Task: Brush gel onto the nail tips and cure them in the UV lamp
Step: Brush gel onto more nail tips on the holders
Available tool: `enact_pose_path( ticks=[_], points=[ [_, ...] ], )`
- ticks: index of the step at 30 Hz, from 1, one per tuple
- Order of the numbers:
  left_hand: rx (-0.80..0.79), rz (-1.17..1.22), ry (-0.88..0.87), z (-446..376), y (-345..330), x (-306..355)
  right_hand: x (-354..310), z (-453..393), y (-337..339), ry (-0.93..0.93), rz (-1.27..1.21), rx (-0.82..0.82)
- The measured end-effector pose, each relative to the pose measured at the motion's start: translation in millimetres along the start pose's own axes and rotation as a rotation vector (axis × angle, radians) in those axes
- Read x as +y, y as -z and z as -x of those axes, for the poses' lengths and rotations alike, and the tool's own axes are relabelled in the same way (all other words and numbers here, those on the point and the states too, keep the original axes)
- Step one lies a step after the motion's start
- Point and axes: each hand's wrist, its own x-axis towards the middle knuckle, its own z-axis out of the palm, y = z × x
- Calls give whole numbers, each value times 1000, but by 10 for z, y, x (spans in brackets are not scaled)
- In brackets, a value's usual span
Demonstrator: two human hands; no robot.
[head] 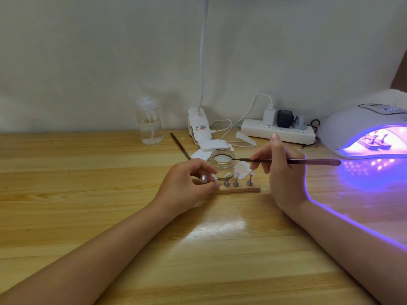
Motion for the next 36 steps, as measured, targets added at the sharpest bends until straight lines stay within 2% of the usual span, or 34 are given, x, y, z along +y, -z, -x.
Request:
enact_pose_path(
  ticks=[7, 16, 26, 31, 36],
  points=[
    [9, -12, 1, -11, -12, -39, -12, 2, -1, 11, -16, 3],
    [-65, -65, 83, -17, 28, -28, -8, -6, 10, 9, -23, -1],
    [-289, -140, 112, -62, 275, 37, -32, 11, 11, 17, 2, -2],
    [-271, -188, 59, -40, 152, 68, -49, 16, -8, 27, -2, 9],
    [-185, -155, 22, -44, 76, 36, -49, 22, -12, 11, -6, 13]
  ],
)
